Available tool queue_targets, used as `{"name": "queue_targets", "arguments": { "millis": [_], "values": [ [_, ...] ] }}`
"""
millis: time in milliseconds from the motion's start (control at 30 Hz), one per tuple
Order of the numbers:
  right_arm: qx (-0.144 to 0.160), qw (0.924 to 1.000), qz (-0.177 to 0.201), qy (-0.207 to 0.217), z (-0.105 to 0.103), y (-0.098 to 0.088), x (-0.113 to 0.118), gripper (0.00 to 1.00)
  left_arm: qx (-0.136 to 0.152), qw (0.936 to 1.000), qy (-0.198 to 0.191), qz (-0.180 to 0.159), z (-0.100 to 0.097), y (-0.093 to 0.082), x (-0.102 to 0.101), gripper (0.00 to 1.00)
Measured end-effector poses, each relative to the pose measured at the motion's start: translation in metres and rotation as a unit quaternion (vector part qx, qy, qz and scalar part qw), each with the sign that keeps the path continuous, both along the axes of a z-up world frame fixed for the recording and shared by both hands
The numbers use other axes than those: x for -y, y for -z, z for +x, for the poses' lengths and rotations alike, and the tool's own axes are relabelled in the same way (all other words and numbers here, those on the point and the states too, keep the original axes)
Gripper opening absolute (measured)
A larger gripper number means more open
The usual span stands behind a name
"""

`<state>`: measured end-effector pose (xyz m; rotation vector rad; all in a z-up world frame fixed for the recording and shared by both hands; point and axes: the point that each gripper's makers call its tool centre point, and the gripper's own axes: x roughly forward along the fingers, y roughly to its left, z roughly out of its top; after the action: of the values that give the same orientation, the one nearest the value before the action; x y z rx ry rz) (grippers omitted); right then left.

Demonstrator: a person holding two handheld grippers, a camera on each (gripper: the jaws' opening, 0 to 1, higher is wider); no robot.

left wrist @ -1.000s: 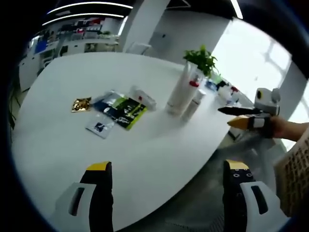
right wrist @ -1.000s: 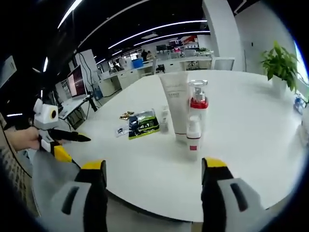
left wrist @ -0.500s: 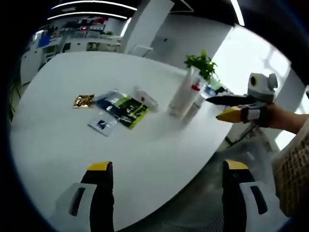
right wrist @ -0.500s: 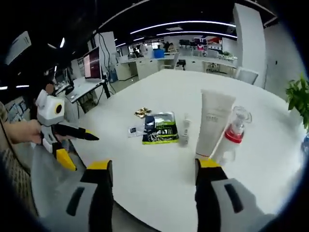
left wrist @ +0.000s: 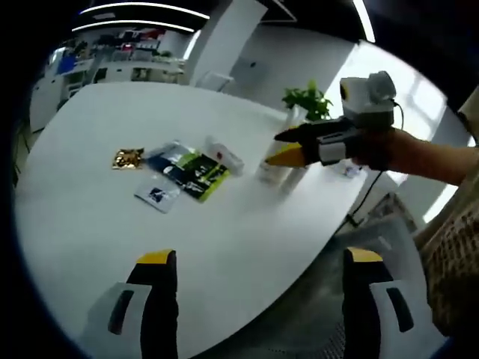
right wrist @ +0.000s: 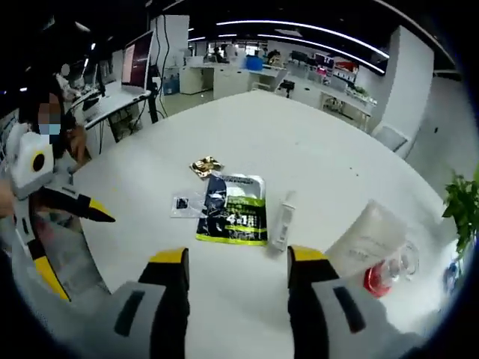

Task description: Arrange the skincare products in the storage area until every visible bottle or jar stands upright without overlapping.

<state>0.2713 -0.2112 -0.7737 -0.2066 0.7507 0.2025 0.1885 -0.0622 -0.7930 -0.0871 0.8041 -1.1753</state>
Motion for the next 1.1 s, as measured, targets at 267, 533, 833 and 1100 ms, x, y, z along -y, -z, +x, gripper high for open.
{"name": "queue_targets", "arguments": {
  "millis": [267,533,833,1100],
  "values": [
    [0.034,0.9952,-0.015,0.091,0.043,0.001,0.022,0.42,-0.01,0.9999,-0.002,-0.006,0.002,0.001,0.001,0.87],
    [0.023,0.991,-0.01,0.131,0.07,0.024,0.029,0.34,-0.013,0.9999,0.003,0.001,0.006,0.005,-0.001,0.86],
    [0.022,0.9847,-0.029,0.17,0.09,0.044,0.043,0.37,-0.018,0.9998,0.001,0.012,0.018,0.011,-0.007,0.85],
    [-0.001,0.9781,-0.034,0.205,0.099,0.067,0.058,0.35,-0.024,0.9996,0.002,0.015,0.024,0.016,-0.005,0.85]
  ]
}}
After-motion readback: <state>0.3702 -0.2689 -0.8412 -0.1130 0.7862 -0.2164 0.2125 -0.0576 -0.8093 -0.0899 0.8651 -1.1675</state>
